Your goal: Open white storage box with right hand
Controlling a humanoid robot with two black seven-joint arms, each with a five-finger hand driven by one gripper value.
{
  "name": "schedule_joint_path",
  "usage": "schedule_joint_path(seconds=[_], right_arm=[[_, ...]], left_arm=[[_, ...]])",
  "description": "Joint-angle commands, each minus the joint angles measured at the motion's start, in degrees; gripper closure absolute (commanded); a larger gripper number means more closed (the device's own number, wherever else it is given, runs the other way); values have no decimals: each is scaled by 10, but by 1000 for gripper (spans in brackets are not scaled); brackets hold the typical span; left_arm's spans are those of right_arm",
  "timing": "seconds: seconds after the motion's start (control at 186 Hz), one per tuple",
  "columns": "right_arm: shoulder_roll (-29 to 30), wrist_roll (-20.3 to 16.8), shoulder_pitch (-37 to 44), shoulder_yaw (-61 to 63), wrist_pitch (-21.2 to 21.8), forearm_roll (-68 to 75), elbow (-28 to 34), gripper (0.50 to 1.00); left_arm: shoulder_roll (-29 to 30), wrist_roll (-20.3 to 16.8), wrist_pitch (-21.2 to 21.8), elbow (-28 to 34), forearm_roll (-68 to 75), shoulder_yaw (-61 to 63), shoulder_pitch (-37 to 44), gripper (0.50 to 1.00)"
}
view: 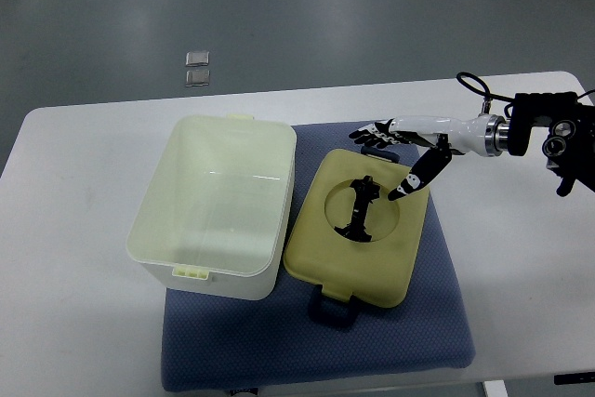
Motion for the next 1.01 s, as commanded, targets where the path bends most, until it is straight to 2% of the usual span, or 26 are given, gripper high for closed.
schedule_joint_path(seconds=[0.0,0.108,0.226,0.312,0.457,0.581,0.758,1.005], right_arm=[[6,0,20,38,0,9,-23,570],[16,0,29,104,0,40,-81,570],[89,-5,35,167,0,169,-153,570],[119,-17,33,173,-54,317,-190,570],[142,-47,13,168,-115,586,-195,570],[158,-42,-5,167,-138,752,-197,570],[195,-40,-44,173,-139,805,-197,568],[200,-40,-67,173,-129,807,-198,568]], left_arm=[[0,0,-1,0,0,0,0,500],[0,0,-1,0,0,0,0,500],[0,0,-1,-4,0,0,0,500],[0,0,-1,-6,0,0,0,500],[0,0,-1,-5,0,0,0,500],[0,0,-1,-5,0,0,0,500],[0,0,-1,-6,1,0,0,500],[0,0,-1,-7,2,0,0,500]])
